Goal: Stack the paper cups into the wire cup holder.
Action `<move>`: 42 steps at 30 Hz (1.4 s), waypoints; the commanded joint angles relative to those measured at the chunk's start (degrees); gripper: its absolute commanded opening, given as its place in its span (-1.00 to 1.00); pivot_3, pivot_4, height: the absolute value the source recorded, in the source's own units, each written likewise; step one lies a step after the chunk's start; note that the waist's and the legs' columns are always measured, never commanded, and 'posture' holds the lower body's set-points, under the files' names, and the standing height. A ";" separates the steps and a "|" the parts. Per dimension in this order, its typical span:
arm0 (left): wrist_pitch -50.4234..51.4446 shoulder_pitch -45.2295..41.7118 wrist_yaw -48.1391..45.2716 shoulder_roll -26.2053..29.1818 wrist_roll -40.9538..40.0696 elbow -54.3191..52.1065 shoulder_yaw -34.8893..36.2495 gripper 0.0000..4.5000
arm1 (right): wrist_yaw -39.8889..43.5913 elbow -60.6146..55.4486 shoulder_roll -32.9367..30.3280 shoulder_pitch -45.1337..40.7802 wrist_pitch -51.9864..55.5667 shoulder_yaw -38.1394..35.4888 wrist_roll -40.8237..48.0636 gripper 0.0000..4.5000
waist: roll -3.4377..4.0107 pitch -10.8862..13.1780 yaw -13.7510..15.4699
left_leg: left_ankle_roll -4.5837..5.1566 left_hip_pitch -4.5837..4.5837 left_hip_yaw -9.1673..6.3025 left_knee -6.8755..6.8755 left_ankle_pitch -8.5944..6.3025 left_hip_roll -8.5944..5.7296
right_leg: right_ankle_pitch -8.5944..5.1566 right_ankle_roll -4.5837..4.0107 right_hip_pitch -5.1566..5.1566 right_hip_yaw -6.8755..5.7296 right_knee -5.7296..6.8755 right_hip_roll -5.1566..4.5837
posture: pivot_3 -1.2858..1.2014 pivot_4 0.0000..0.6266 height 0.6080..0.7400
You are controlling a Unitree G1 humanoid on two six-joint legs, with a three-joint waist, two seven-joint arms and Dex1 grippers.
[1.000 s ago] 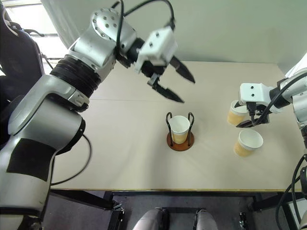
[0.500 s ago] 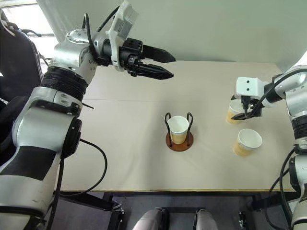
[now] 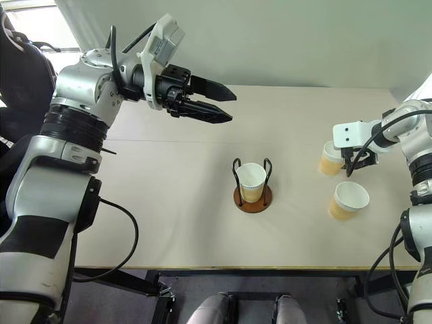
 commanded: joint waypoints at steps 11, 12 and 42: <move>0.68 0.26 -1.84 1.12 -0.57 -2.47 0.49 0.45 | -8.72 6.24 1.46 -3.59 -6.94 3.87 -8.68 0.74 | 0.00 0.00 -0.05 | -0.06 0.06 -0.02 -0.01 -0.02 0.03 | 0.07 -0.09 0.03 -0.01 -0.02 -0.03 | 0.03 -0.52 1.00; 0.64 0.26 -1.84 1.12 -0.58 -2.48 0.51 0.45 | -9.29 6.56 1.58 -3.71 -7.22 4.20 -9.23 0.74 | 0.00 0.00 -0.02 | -0.07 0.06 0.00 -0.02 -0.03 0.02 | 0.07 -0.09 0.03 -0.02 -0.02 -0.02 | 0.03 -0.52 1.00; -16.20 12.70 -1.84 12.47 -10.92 -7.63 -9.93 0.47 | -7.91 6.99 3.21 -4.11 -10.70 7.79 -13.74 -1.00 | 0.03 0.02 -0.21 | -0.94 0.28 -0.02 -0.02 -0.74 0.06 | 0.01 -0.27 0.17 -0.10 -0.03 -0.03 | 0.03 -0.52 1.00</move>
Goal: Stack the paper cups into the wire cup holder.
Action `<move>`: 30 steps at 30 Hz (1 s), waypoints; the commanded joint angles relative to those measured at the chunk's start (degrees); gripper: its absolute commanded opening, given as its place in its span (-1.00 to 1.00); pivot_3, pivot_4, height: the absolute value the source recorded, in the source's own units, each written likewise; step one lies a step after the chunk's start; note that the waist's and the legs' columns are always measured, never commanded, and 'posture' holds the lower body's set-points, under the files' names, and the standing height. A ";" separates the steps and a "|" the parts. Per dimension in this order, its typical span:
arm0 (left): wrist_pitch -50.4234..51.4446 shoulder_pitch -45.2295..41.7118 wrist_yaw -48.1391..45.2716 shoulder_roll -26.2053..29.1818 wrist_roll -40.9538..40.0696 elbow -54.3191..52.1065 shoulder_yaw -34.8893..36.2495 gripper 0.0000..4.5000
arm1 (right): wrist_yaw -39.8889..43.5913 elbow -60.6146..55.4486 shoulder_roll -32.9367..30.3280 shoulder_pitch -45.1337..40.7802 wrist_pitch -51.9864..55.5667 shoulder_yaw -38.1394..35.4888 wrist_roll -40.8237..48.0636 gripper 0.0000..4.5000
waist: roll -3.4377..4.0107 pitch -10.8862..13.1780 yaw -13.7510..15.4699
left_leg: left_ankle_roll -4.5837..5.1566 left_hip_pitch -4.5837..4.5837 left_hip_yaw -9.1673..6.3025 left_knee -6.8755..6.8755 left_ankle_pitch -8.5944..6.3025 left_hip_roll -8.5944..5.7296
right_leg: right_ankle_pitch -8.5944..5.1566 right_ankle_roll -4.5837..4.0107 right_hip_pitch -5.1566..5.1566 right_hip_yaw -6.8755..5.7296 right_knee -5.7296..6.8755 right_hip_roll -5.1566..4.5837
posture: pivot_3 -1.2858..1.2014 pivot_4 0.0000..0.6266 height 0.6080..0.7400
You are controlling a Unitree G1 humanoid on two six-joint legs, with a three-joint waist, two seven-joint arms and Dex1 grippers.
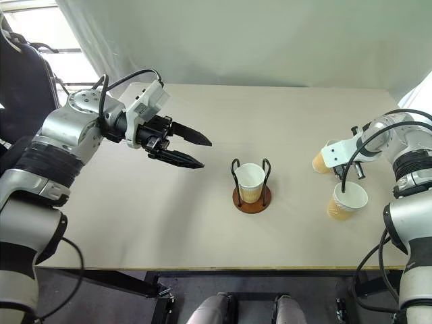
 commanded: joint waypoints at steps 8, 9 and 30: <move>-2.51 2.12 -1.81 -1.91 2.38 3.86 9.46 0.47 | 8.77 -16.10 -5.42 -1.21 -2.18 -2.63 3.58 -1.00 | 0.01 0.01 -0.54 | 0.02 0.05 0.00 -0.07 0.03 0.01 | -0.05 -0.08 -0.01 -0.01 0.00 0.01 | 0.03 -0.52 1.00; -2.22 2.26 -1.81 -2.02 2.58 3.94 9.73 0.47 | 9.52 -17.86 -5.76 -1.02 -1.96 -2.88 4.15 -1.00 | 0.01 0.01 -0.60 | 0.05 0.05 0.00 -0.08 0.05 0.02 | -0.06 -0.10 -0.02 -0.02 -0.01 0.03 | 0.03 -0.52 1.00; -13.30 2.59 -1.81 -7.64 8.02 19.31 7.57 0.47 | 27.27 -58.56 -6.80 -2.28 14.96 -9.11 16.42 -1.00 | 0.00 0.01 -0.50 | 0.25 -0.04 -0.02 -0.08 0.16 0.00 | -0.28 -0.08 -0.02 -0.01 -0.05 0.06 | 0.03 -0.52 1.00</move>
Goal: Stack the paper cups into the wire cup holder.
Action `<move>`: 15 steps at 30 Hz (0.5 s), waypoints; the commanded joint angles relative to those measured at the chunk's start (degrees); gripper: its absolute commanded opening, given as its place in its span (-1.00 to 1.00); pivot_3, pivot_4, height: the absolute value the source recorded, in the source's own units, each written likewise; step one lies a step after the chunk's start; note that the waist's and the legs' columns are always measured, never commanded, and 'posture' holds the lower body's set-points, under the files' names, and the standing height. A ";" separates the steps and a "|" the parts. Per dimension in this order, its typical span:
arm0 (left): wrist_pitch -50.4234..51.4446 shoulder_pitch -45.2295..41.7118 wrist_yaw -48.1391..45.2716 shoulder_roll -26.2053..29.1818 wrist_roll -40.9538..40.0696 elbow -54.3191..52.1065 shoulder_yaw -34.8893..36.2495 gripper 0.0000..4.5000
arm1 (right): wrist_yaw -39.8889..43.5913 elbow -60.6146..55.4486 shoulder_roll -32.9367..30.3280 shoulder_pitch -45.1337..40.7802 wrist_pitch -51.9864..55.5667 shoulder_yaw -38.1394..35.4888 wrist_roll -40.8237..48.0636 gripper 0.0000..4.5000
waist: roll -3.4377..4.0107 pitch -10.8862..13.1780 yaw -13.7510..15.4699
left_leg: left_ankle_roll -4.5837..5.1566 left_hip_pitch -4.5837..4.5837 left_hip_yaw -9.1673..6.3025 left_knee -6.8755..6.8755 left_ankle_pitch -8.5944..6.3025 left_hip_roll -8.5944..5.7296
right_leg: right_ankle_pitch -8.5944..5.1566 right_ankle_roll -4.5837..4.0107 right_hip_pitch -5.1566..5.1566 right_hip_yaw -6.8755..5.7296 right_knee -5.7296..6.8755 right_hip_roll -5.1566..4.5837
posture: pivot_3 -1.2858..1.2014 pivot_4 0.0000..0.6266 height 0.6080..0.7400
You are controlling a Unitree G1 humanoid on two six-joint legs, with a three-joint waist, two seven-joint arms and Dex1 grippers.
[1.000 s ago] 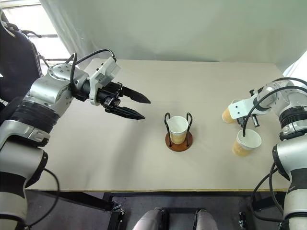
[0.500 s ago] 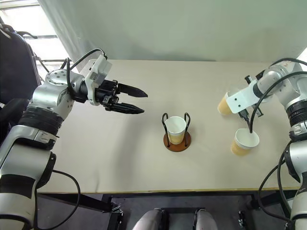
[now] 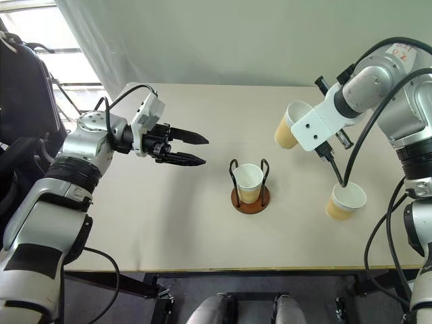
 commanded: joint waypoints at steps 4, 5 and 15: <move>-4.36 -0.77 -1.81 -1.53 1.62 4.07 0.21 0.47 | 1.56 -5.67 0.47 -2.45 3.15 -2.81 2.48 -1.00 | 0.00 0.00 -0.01 | 0.44 0.01 0.00 0.00 0.28 0.00 | -0.04 0.01 0.00 0.01 0.02 0.01 | 0.03 -0.52 1.00; -4.54 -1.00 -1.81 -1.87 1.84 4.53 0.22 0.47 | 1.36 -5.48 0.58 -2.43 3.08 -2.77 2.57 -1.00 | 0.00 0.00 -0.01 | 0.45 0.01 0.00 0.00 0.29 0.00 | -0.04 0.01 0.00 0.01 0.02 0.01 | 0.03 -0.52 1.00; -6.01 -1.28 -1.81 -3.24 2.95 5.57 -0.31 0.47 | 1.25 -7.77 4.23 -1.26 6.28 -1.69 3.58 -1.00 | 0.00 0.00 0.01 | 0.47 0.00 0.00 0.01 0.34 -0.01 | -0.05 0.02 0.00 0.03 0.04 0.03 | 0.03 -0.52 1.00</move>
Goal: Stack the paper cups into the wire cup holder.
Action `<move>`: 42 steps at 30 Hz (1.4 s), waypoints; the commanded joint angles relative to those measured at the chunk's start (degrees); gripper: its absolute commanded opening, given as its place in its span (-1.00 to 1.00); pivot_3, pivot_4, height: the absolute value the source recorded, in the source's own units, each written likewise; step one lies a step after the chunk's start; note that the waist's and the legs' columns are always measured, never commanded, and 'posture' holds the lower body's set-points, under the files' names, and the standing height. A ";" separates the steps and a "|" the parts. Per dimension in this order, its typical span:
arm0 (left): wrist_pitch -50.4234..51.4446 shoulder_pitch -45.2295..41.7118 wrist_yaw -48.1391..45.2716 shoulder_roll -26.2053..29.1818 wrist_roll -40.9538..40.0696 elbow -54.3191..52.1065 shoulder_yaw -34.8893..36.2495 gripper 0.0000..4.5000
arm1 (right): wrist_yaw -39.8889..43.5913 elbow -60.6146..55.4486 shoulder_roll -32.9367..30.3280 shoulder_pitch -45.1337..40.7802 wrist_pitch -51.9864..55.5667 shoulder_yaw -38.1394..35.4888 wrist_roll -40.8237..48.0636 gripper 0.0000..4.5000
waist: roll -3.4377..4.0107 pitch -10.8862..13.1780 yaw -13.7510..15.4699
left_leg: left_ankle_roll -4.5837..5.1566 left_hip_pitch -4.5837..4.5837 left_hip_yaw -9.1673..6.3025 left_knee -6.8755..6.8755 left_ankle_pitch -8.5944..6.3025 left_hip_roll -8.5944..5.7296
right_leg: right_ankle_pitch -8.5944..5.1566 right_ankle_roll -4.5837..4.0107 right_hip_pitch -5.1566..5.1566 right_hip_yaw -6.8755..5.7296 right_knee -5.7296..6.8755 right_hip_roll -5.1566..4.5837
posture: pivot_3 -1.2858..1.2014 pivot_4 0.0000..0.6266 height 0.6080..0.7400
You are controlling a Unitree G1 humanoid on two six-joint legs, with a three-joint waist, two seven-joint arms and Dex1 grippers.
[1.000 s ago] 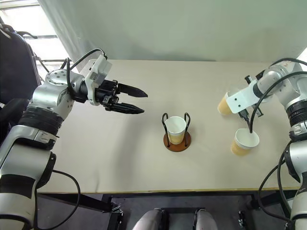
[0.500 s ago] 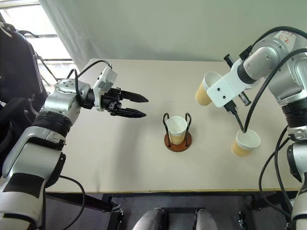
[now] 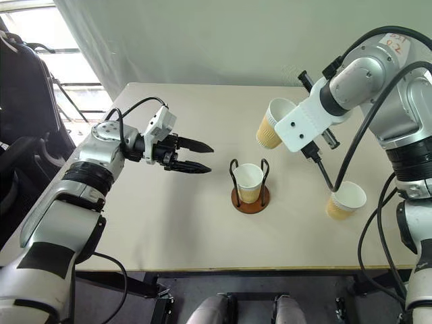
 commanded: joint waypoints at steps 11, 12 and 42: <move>-0.52 -1.40 -1.81 1.19 -0.65 -1.42 -0.15 0.47 | 2.07 -5.37 2.78 0.76 2.94 -0.63 1.94 -1.00 | 0.00 0.00 0.11 | 0.01 -0.03 0.00 0.02 0.01 -0.01 | -0.01 0.01 -0.01 0.01 0.01 0.01 | 0.03 -0.52 1.00; -0.48 -1.56 -1.81 1.10 -0.54 -1.21 -0.09 0.47 | 2.28 -5.56 2.83 0.73 3.07 -0.65 2.07 -1.00 | 0.00 0.00 0.10 | 0.00 -0.03 0.00 0.01 0.01 -0.01 | -0.01 0.01 -0.01 0.00 0.02 0.01 | 0.03 -0.52 1.00; 0.79 -1.90 -1.81 1.89 -1.22 -2.97 0.26 0.47 | 2.55 -11.84 3.30 5.79 6.70 2.55 4.27 -1.00 | -0.01 0.00 0.07 | 0.01 -0.01 0.00 0.03 0.09 -0.01 | -0.01 0.03 -0.01 0.02 0.06 0.03 | 0.03 -0.52 1.00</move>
